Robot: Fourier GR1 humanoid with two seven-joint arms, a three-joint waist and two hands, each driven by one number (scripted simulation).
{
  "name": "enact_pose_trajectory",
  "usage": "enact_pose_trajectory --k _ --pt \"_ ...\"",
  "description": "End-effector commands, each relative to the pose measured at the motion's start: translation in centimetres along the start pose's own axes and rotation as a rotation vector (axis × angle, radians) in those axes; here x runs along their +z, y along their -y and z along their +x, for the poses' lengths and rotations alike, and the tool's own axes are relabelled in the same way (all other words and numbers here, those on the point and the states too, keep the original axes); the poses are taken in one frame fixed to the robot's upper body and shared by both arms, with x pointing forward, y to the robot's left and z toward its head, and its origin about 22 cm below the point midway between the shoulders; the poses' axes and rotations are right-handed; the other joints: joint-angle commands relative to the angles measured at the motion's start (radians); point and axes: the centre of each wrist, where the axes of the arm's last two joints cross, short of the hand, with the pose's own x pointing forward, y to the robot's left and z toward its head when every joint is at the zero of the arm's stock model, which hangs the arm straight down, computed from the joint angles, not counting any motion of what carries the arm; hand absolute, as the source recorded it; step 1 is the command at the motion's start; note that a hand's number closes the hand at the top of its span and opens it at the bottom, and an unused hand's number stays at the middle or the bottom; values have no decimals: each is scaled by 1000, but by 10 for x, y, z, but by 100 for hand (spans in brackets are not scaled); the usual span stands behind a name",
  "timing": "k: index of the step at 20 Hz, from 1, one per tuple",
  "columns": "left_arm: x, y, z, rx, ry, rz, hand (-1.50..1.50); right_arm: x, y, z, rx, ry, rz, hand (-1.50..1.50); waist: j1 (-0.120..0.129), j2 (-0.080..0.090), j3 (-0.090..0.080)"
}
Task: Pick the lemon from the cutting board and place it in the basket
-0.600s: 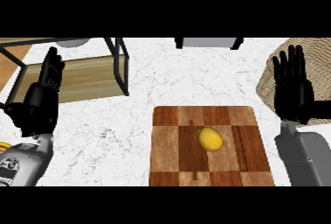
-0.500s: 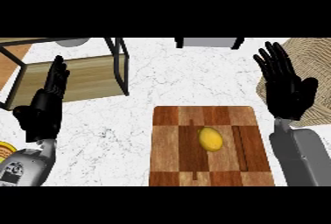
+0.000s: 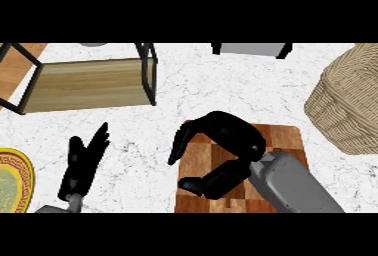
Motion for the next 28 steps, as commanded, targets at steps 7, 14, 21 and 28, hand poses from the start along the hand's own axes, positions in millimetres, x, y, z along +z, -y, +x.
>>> enact_pose_trajectory --k 7,14,21,28 --pt "17 -42 -50 67 -161 44 0 4 -19 50 666 -144 207 -150 -108 -25 1" --pt "16 -30 -42 54 -137 3 0 -13 31 168 1056 -252 286 -150 -97 -12 2" --pt "21 -41 -57 60 -141 13 0 -8 62 238 1139 -500 471 -150 -91 -8 2" --pt "18 -58 -48 47 -140 3 0 -27 68 256 1187 -635 607 -150 -73 -6 2"
